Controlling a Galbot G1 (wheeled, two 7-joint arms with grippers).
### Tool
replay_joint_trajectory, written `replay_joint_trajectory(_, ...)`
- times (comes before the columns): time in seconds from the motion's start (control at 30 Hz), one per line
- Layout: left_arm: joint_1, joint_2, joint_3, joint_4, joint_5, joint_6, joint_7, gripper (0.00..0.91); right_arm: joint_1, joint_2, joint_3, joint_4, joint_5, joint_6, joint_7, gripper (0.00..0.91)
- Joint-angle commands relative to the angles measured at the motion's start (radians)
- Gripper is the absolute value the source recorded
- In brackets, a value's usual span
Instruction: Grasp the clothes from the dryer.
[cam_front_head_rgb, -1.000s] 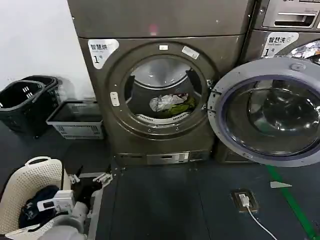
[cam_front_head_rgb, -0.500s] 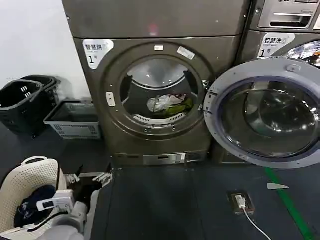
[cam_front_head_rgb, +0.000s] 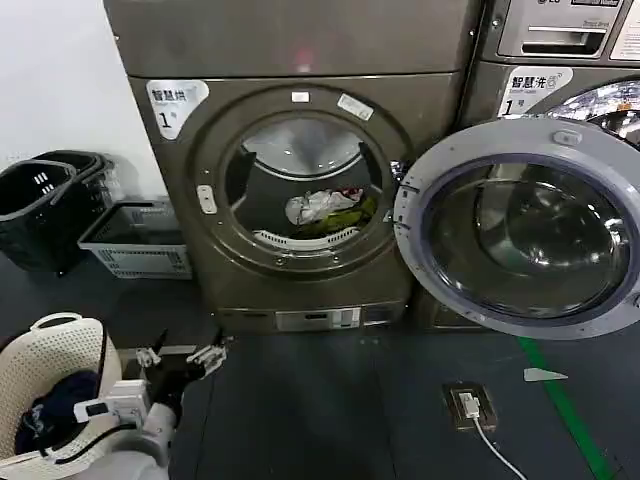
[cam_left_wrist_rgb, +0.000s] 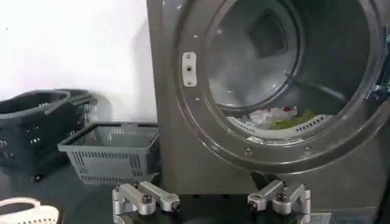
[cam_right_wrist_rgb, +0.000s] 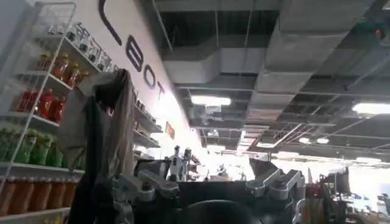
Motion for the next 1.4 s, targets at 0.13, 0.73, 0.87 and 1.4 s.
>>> replay_joint_trajectory(0.13,-0.003,0.0,0.002,0.003,-0.003,0.049,0.001,0.907,-0.003,0.001,0.004,0.0,0.001,-0.001,0.002,0.907)
replay_joint_trajectory(0.73,0.002,0.004,0.0,-0.011,-0.008,0.049,0.001,0.907,0.004,0.004,-0.002,0.007,0.002,-0.009,0.005,0.907)
replay_joint_trajectory(0.87,0.002,0.004,0.002,-0.014,-0.01,0.049,0.0,0.907,0.003,0.005,-0.003,0.007,0.002,-0.008,0.005,0.907)
replay_joint_trajectory(1.4,0.003,0.004,0.004,-0.025,-0.012,0.049,-0.001,0.907,0.01,0.002,-0.012,0.003,0.001,-0.006,0.005,0.907)
